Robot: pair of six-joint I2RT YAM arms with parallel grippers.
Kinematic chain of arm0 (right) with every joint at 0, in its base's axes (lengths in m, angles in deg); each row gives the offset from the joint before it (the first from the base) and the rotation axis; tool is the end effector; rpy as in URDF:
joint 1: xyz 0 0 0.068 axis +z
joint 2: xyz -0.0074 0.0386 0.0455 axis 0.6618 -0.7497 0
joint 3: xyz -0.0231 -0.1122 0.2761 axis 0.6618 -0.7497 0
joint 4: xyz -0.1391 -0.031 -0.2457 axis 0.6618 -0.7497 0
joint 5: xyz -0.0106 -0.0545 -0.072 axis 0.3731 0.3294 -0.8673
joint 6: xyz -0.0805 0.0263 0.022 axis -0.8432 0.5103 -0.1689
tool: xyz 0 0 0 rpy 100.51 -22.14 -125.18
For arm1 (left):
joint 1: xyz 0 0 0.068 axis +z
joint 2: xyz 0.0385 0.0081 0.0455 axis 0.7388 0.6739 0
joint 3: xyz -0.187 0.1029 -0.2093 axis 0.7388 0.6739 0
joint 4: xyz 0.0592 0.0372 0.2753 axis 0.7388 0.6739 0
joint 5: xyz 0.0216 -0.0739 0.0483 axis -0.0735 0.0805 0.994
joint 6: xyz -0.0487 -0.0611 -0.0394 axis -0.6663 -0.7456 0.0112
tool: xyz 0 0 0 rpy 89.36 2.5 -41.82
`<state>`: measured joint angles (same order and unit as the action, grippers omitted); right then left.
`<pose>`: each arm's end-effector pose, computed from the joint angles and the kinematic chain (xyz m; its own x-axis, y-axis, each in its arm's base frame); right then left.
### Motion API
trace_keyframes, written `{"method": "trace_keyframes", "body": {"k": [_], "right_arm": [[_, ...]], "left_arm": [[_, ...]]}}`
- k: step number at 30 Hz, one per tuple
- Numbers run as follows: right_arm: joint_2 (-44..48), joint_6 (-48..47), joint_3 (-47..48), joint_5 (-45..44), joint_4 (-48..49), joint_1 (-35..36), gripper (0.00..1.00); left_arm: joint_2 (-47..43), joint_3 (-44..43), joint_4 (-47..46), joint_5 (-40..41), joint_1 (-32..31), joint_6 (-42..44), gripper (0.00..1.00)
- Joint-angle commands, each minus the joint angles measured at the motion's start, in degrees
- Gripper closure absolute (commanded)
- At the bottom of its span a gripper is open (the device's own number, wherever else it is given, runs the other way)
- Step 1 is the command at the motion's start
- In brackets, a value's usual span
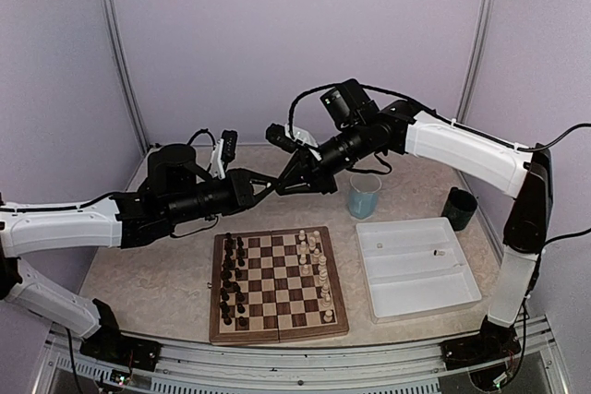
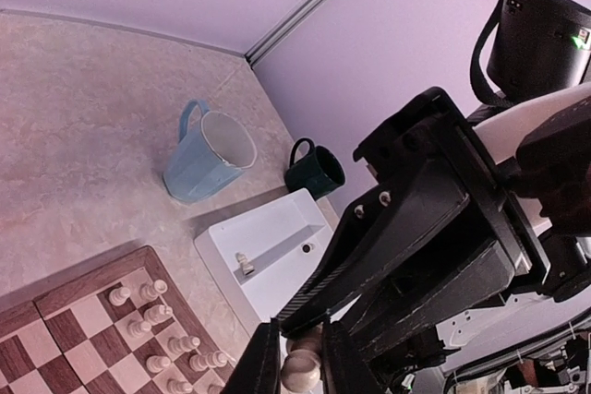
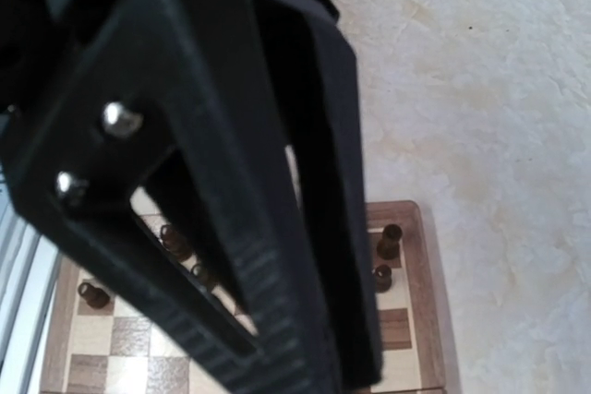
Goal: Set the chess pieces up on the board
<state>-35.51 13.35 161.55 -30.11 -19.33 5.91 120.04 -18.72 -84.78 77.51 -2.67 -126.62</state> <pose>0.2850 0.3831 0.3434 -0.0364 -0.5315 -0.8463 -0.9947 -0.0625 0.0821 0.2206 -0.2796 0.3000 -0.6752 -0.2930 -0.6770 0.5070 0.4823 -0.7144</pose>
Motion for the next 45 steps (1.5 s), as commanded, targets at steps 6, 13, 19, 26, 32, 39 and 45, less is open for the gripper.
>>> {"method": "trace_keyframes", "body": {"k": [6,13,19,26,32,39,45], "right_arm": [[2.69,0.42,-3.05,-2.01,0.82,-1.24,0.61],[12.63,-0.04,-17.35,2.07,3.28,-16.11,0.48],[19.15,0.68,-34.17,2.23,13.48,-28.34,0.48],[22.42,1.29,-42.68,-6.65,22.41,-32.92,0.47],[22.10,0.78,-42.99,-6.38,22.63,-33.03,0.47],[22.06,0.41,-43.35,-6.28,22.72,-33.03,0.47],[22.32,0.06,-43.60,-6.08,22.72,-33.03,0.47]], "left_arm": [[1.39,-2.60,2.28,-1.28,-0.86,1.71,0.93],[3.87,-6.72,19.87,8.04,-6.71,11.90,0.93],[10.58,-9.87,28.46,15.90,-13.87,16.67,0.93],[17.22,-12.63,30.67,17.32,-17.53,17.83,0.93],[22.27,-15.26,30.77,17.42,-19.04,18.40,0.93],[27.17,-19.32,32.41,18.05,-19.83,18.38,0.93],[30.68,-22.89,34.69,19.79,-20.01,17.27,0.93]]}}
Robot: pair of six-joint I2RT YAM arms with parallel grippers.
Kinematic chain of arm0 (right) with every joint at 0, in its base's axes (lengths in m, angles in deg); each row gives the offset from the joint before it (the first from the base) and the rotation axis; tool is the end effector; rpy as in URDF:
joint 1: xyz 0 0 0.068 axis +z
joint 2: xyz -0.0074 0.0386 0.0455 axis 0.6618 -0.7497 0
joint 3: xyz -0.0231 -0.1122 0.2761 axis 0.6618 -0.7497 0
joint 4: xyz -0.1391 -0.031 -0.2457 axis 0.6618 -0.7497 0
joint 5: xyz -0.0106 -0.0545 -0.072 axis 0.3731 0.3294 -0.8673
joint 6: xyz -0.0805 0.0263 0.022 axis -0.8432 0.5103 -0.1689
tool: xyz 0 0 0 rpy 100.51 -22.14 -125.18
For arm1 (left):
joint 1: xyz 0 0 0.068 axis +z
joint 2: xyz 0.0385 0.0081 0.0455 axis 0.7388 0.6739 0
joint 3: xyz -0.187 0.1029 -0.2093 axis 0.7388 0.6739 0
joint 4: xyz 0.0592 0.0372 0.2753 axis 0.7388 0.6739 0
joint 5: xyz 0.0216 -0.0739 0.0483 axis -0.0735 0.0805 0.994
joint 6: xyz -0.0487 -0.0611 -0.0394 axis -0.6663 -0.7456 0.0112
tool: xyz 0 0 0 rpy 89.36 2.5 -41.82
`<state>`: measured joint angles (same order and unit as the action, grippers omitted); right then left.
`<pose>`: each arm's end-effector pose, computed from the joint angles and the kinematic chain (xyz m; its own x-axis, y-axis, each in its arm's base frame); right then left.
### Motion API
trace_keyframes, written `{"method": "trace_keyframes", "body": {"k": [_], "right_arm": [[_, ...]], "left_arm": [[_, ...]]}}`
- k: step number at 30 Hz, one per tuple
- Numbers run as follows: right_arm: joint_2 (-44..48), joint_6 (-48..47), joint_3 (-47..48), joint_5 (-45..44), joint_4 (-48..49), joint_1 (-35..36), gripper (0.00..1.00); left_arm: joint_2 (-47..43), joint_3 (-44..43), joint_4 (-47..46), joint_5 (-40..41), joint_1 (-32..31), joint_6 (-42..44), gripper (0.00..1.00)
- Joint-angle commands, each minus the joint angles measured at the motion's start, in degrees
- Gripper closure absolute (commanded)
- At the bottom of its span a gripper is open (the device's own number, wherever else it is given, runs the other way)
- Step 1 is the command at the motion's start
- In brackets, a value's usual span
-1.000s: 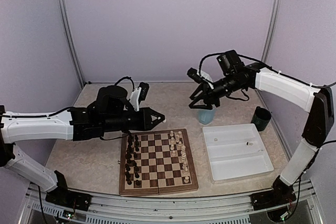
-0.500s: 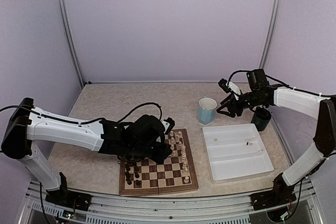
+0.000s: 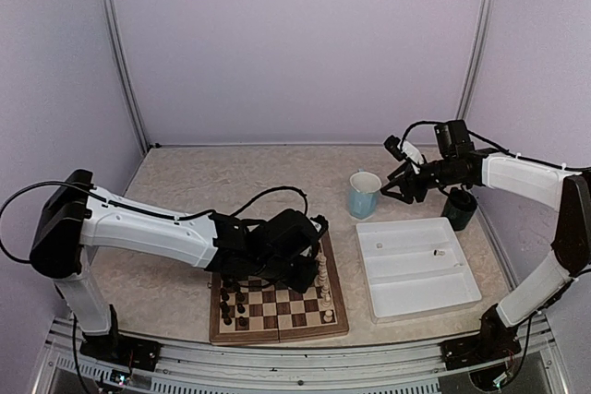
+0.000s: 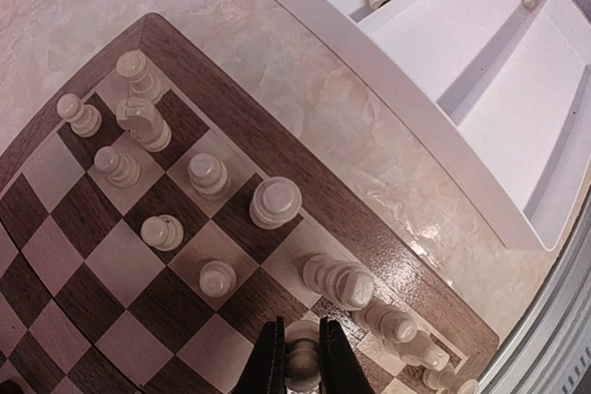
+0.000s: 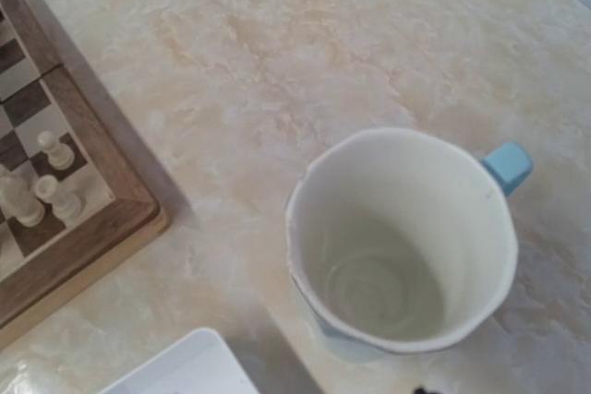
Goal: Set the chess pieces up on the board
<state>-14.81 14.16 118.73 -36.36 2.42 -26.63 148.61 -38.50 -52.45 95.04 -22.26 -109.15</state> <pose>0.3472 0.1364 0.2460 -0.3528 -0.4566 -0.8167 -0.8270 0.5604 0.0440 0.1622 -0.4000 0.1737 -0.6495 0.4389 -0.6209 0.6536 0.7396 -0.1609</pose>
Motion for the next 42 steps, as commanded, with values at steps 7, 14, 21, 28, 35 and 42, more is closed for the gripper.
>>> {"method": "trace_keyframes", "body": {"k": [7,14,21,28,35,42], "right_arm": [[1.56,-1.07,-1.00,0.54,0.93,-0.48,0.47],[1.31,-1.20,-0.92,1.17,0.77,-0.48,0.47],[1.20,-1.29,-0.94,1.31,0.65,-0.48,0.46],[0.96,-1.37,-0.81,1.33,0.49,-0.48,0.46],[0.77,-1.45,-0.82,1.60,0.32,-0.48,0.47],[0.59,-1.46,-0.84,1.79,0.19,-0.44,0.46]], "left_arm": [[3.95,-4.58,3.77,2.52,-0.85,-0.82,0.93],[4.28,-4.76,6.01,4.34,-1.41,-1.86,0.93],[5.16,-4.85,6.27,4.29,-1.48,-2.00,0.93],[6.25,-5.75,6.38,4.36,-1.48,-1.83,0.93],[7.46,-6.75,6.69,5.20,-1.39,-2.00,0.92],[8.44,-7.77,7.81,6.12,-1.31,-2.16,0.88]]}}
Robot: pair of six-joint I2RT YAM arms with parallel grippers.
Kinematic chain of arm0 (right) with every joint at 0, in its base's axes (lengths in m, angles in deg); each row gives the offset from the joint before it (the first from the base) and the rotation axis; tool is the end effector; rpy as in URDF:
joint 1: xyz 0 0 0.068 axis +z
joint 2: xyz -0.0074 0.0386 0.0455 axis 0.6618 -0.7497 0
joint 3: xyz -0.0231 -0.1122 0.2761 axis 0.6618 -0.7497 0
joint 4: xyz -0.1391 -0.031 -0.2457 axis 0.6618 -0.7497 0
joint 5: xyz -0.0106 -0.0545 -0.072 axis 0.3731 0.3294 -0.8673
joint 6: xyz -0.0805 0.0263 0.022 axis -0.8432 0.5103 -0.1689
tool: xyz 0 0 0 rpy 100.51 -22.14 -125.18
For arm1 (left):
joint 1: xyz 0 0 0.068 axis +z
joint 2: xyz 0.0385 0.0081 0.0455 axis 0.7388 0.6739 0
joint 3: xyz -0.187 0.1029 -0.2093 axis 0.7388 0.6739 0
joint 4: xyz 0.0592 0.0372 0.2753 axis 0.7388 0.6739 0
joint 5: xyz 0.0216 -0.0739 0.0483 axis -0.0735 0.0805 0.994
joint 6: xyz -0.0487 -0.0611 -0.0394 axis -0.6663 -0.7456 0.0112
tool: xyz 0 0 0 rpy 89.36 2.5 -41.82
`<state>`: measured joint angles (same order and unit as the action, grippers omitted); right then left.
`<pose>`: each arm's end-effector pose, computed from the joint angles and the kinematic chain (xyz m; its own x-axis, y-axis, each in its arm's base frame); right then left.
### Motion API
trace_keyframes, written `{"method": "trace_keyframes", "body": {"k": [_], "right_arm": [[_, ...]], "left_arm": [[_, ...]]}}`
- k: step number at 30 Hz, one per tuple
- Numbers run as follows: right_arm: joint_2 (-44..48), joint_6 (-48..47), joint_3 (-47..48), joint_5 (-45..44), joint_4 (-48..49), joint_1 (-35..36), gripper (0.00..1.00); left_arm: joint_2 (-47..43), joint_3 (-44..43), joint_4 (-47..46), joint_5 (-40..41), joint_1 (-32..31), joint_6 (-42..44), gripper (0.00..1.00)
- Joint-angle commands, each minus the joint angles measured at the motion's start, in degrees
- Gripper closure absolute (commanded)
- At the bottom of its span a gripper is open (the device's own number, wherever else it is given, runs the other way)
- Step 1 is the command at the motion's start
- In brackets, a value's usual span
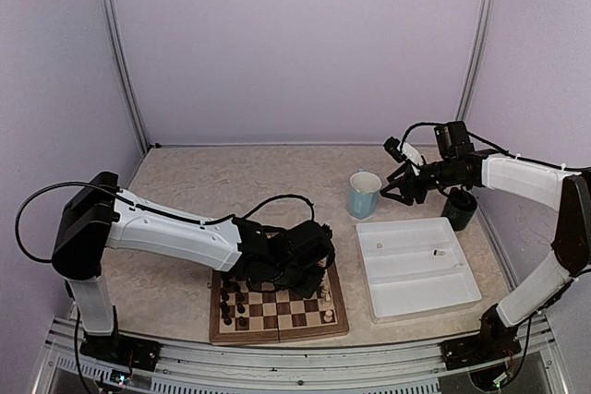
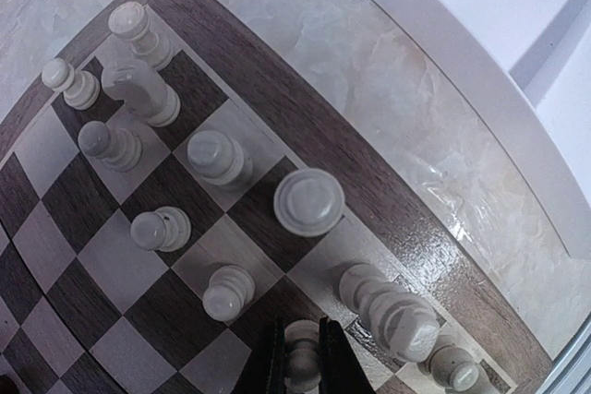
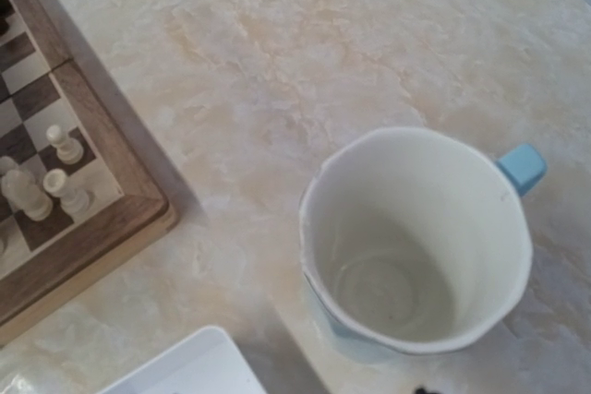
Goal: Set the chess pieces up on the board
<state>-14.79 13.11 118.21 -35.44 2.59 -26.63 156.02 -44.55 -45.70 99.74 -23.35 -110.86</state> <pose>0.3453 0.1370 0.2436 -0.3391 -0.4631 -0.8189 -0.8394 0.5420 0.0411 0.1653 -0.4154 0.1464 -0.6717 0.4897 -0.5559 0.6145 0.7874 -0.0488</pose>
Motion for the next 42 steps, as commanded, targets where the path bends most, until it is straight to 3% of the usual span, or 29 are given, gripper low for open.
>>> {"method": "trace_keyframes", "body": {"k": [1,22,26,35,38,42], "right_arm": [[0.50,-0.41,-0.17,0.88,-0.01,-0.48,0.46],[0.89,-0.33,0.16,1.49,-0.76,-0.48,0.46],[1.86,-0.15,2.72,0.39,-2.76,-0.48,0.46],[5.42,-2.84,12.75,-7.17,-14.05,-3.57,0.44],[3.57,-9.65,16.34,-9.07,-24.53,-3.99,0.44],[3.70,-15.31,12.72,-12.97,-33.68,-4.29,0.56]], "left_arm": [[1.07,-1.78,1.02,1.36,-0.21,-0.46,0.88],[0.12,-1.82,2.47,1.27,-0.58,-1.89,0.79],[-2.65,-3.15,5.54,3.18,-1.44,-2.46,0.72],[-11.23,-9.14,13.19,9.59,-2.04,0.96,0.59],[-12.20,-12.17,10.45,11.15,-0.61,5.21,0.54],[-12.24,-14.25,1.34,5.98,4.34,9.99,0.45]]}}
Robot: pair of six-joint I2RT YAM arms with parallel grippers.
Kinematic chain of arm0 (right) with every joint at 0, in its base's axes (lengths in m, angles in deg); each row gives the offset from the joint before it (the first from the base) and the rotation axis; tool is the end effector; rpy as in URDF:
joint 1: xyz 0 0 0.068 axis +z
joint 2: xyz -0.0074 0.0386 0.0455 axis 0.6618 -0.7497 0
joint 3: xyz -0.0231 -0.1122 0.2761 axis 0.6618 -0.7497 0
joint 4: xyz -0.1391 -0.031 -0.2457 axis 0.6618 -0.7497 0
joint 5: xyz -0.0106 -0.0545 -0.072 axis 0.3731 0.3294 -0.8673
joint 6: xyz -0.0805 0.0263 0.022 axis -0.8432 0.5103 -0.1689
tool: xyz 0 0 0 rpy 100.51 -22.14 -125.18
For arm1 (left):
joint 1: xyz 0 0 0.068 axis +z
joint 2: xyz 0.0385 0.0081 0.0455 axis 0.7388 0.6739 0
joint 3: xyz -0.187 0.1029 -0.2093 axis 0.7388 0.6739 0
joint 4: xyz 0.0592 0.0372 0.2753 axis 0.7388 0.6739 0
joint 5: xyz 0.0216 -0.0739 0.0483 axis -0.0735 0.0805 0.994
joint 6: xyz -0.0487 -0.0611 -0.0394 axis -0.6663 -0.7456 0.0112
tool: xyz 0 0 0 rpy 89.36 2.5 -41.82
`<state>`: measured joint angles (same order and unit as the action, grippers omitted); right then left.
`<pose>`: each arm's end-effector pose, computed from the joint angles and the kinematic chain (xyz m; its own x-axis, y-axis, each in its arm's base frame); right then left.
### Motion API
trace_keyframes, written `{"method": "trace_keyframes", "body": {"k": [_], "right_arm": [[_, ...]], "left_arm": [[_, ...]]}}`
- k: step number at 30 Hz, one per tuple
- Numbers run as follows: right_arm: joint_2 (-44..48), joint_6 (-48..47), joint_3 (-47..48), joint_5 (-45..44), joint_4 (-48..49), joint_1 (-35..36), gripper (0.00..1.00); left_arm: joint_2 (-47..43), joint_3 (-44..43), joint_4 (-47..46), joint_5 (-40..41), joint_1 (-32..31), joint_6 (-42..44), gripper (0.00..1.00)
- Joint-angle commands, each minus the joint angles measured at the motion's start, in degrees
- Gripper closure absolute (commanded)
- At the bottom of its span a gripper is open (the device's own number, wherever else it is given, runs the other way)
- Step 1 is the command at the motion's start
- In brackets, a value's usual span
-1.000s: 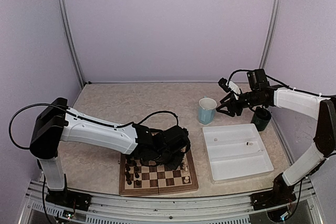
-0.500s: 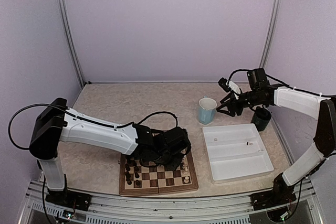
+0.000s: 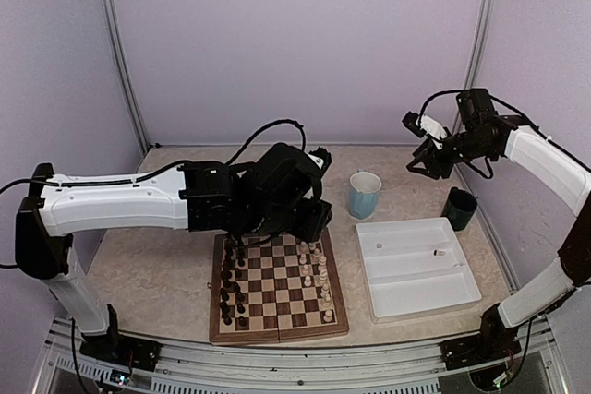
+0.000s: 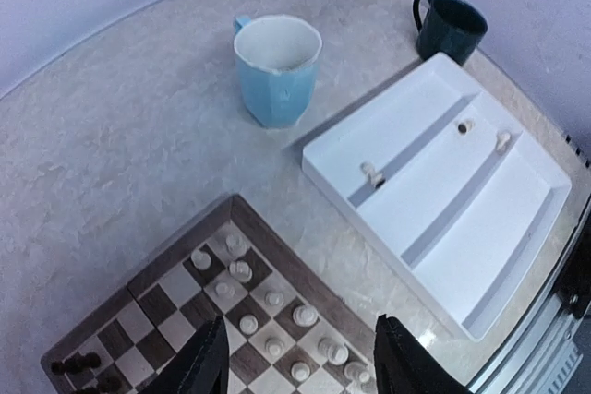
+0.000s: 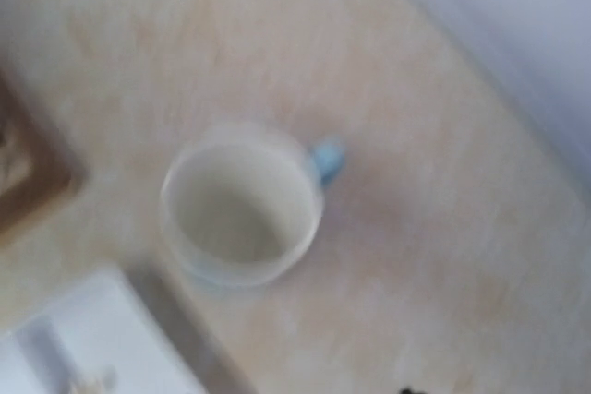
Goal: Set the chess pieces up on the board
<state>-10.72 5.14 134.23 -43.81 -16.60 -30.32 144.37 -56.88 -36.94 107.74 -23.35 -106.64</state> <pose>0.3464 0.1032 0.3352 -0.2830 -0.5666 -0.7739 -0.7822 0.6032 -0.1556 0.1734 -0.4074 0.2996 -0.5365 0.3524 -0.7668 0.6008 0.7976 -0.0539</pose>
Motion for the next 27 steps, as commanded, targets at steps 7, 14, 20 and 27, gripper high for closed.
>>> {"method": "trace_keyframes", "body": {"k": [7,14,20,27], "right_arm": [[5.19,-12.71,-18.64,-12.95,-16.58,-1.38,0.63],[2.78,-14.84,-23.23,-16.23,-15.13,-3.76,0.66],[-1.18,-15.76,-23.84,-18.07,-13.56,-5.04,0.67],[-4.44,-16.76,-24.02,-20.07,-11.29,-5.23,0.67]], "left_arm": [[0.96,-1.52,-23.35,-20.07,14.80,4.29,0.45],[5.24,-5.79,-24.29,-25.10,17.19,8.23,0.44],[9.19,-7.95,-23.05,-27.17,17.21,9.32,0.44],[10.99,-8.88,-22.60,-28.67,17.28,9.46,0.44]]}}
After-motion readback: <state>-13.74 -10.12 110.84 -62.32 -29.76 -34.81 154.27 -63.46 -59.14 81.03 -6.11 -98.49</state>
